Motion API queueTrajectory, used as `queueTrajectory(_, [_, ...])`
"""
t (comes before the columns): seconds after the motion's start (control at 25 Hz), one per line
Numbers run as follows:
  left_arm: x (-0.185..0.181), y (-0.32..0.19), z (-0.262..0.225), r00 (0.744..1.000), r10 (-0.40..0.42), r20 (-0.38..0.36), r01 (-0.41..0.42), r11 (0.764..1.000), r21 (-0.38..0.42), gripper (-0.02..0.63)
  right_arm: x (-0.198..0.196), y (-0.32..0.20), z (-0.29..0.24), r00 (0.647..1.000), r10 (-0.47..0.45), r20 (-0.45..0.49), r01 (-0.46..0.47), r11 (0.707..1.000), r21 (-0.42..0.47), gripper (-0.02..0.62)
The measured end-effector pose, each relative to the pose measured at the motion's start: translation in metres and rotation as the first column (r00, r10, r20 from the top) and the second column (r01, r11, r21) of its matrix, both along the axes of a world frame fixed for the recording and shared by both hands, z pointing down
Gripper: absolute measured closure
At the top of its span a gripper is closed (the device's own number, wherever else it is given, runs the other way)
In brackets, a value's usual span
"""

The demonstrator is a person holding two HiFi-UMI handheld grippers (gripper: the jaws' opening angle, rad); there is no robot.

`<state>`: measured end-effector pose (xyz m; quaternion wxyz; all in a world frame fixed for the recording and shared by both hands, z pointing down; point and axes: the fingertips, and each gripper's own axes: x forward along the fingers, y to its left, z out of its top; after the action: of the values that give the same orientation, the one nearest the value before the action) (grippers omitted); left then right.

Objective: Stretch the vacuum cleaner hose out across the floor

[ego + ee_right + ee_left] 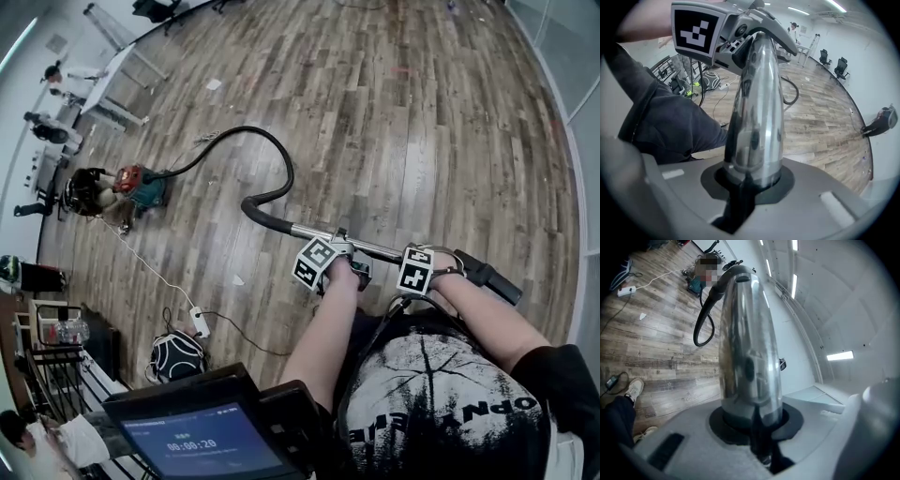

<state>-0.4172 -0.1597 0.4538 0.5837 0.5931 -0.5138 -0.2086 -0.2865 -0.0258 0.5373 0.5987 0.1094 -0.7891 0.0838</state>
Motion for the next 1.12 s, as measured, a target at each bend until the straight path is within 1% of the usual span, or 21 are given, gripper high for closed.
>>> queueTrajectory(0.32, [0.008, 0.028, 0.007, 1.000, -0.010, 0.017, 0.010, 1.000, -0.016, 0.545, 0.007, 0.027, 0.007, 1.000, -0.015, 0.024, 0.016, 1.000, -0.018, 0.525])
queueTrajectory(0.56, [-0.004, 0.046, 0.015, 1.000, 0.007, -0.003, -0.007, 1.000, -0.017, 0.544, -0.005, 0.049, 0.012, 1.000, 0.000, 0.005, 0.000, 1.000, -0.030, 0.524])
queueTrajectory(0.68, [-0.010, 0.057, 0.015, 0.999, 0.025, -0.023, -0.025, 1.000, -0.010, 0.544, -0.012, 0.060, 0.011, 1.000, 0.011, -0.012, -0.011, 1.000, -0.018, 0.524])
queueTrajectory(0.88, [-0.022, 0.086, 0.014, 0.997, 0.055, -0.062, -0.055, 0.998, -0.001, 0.543, -0.025, 0.092, 0.008, 0.998, 0.036, -0.043, -0.037, 0.999, -0.018, 0.523])
queueTrajectory(1.04, [-0.035, 0.122, 0.036, 0.990, 0.068, -0.123, -0.070, 0.997, -0.016, 0.543, -0.036, 0.130, 0.019, 0.995, 0.030, -0.094, -0.033, 0.999, -0.039, 0.523])
queueTrajectory(1.12, [-0.036, 0.138, 0.047, 0.987, 0.071, -0.147, -0.076, 0.997, -0.028, 0.543, -0.036, 0.146, 0.025, 0.993, 0.034, -0.116, -0.039, 0.998, -0.046, 0.523])
